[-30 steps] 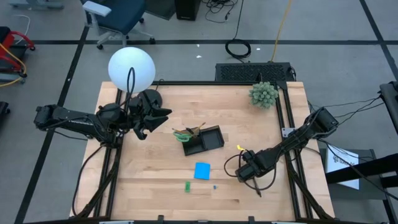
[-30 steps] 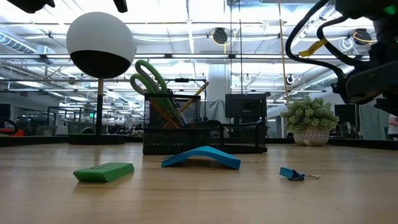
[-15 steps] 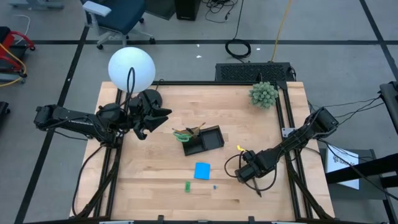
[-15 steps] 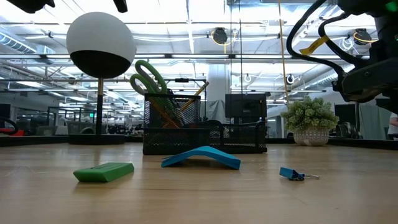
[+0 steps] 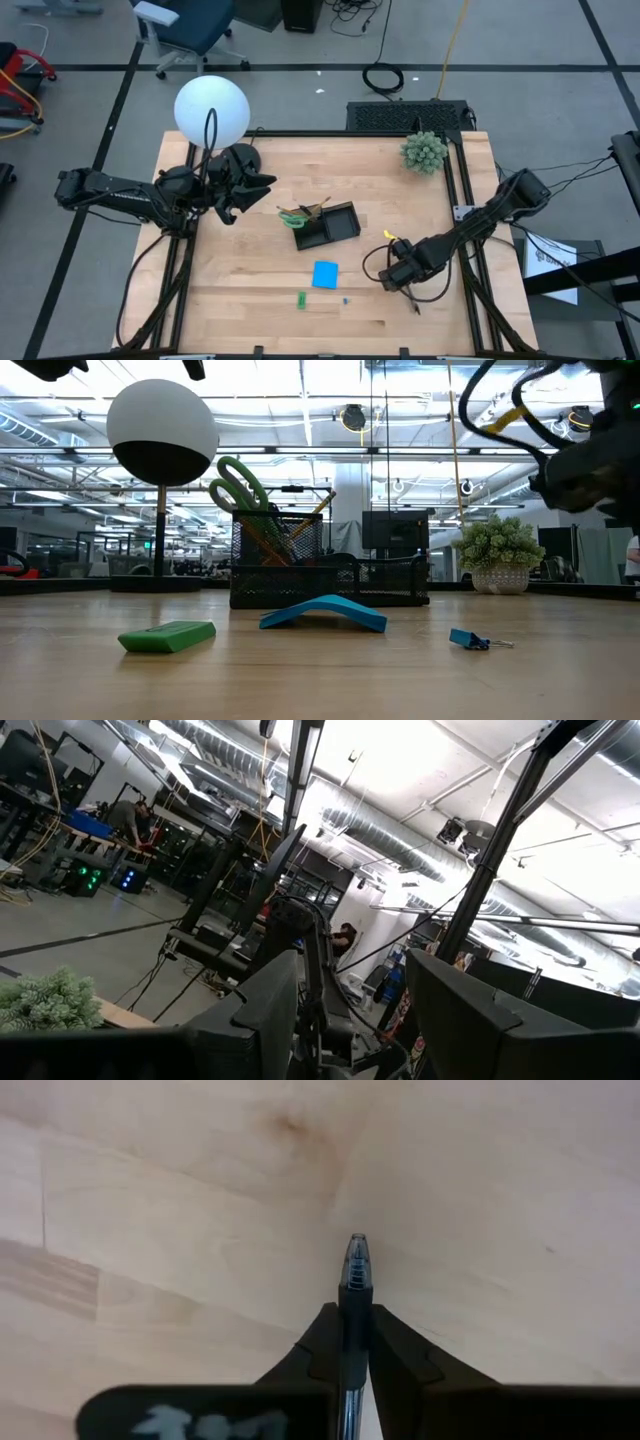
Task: Pick and place office supplies into organizer
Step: Put the black pen into the black desk organizer
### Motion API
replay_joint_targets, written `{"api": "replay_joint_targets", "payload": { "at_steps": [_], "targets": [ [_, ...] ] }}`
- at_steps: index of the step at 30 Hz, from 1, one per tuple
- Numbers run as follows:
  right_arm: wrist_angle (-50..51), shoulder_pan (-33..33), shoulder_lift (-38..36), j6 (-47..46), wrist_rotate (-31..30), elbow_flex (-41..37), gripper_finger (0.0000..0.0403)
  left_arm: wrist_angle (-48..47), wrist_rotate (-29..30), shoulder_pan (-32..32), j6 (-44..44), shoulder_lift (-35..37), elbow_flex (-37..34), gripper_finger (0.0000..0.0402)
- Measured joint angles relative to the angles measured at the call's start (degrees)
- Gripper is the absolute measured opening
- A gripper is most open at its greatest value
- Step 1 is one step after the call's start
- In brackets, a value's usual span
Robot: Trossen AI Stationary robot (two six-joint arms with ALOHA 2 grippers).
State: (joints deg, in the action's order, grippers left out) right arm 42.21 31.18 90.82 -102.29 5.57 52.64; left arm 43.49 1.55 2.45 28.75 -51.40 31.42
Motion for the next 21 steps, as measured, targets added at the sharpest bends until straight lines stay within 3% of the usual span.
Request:
{"api": "replay_joint_targets", "payload": {
  "at_steps": [12,21],
  "targets": [
    [-4.14,-0.32,-3.25,1.84,-0.35,0.11,0.0017,0.01,0.01,0.01,0.00,-0.02,0.00,0.0184],
    [-15.34,-2.75,-6.06,6.24,-7.40,0.13,0.0017,0.01,0.00,-0.01,0.00,0.00,0.00,0.0184]
  ]
}}
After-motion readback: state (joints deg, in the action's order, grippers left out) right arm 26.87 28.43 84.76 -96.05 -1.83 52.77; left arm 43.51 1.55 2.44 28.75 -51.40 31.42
